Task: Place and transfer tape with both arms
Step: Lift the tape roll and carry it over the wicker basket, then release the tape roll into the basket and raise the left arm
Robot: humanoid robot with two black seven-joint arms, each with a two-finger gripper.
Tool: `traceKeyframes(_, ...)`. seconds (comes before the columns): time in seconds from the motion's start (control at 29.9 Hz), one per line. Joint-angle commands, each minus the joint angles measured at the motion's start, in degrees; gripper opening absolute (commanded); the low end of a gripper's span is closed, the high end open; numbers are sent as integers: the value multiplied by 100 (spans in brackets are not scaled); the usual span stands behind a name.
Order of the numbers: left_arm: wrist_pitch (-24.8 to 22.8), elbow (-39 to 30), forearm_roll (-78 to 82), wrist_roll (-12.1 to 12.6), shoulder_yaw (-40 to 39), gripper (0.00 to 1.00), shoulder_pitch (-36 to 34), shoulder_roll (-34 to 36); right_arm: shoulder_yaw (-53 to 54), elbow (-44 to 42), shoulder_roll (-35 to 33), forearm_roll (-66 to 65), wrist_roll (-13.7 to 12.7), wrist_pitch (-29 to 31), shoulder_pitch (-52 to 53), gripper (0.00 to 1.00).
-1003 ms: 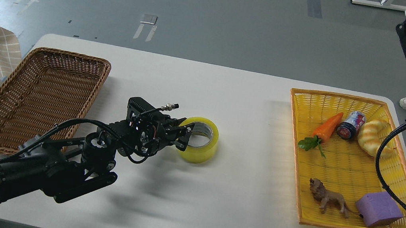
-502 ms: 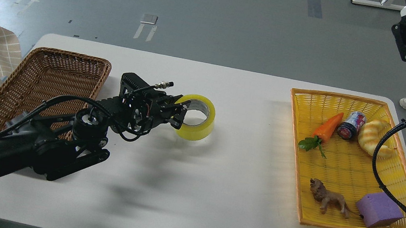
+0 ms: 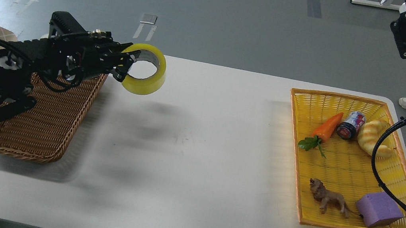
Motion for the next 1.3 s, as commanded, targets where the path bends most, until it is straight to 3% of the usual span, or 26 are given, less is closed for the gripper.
traceKeyframes(0.0,39,23,-380,-85,52,7,95,360,-75,6,0,3,-7,0,-6,99)
traceKeyframes(0.37,170,452,-970,-120,43,7,579,643,-190,-3,-9,3,-7,0,-50,99)
traceKeyframes(0.57,732,1139,-1041,-401,0,7,930,590,-199,23,-9,3,-7,0,-112,99)
traceKeyframes(1.27,1234,2255,-1586,-1201,88,11,1493,599,-383,58,9,3,-7,0,-279,99)
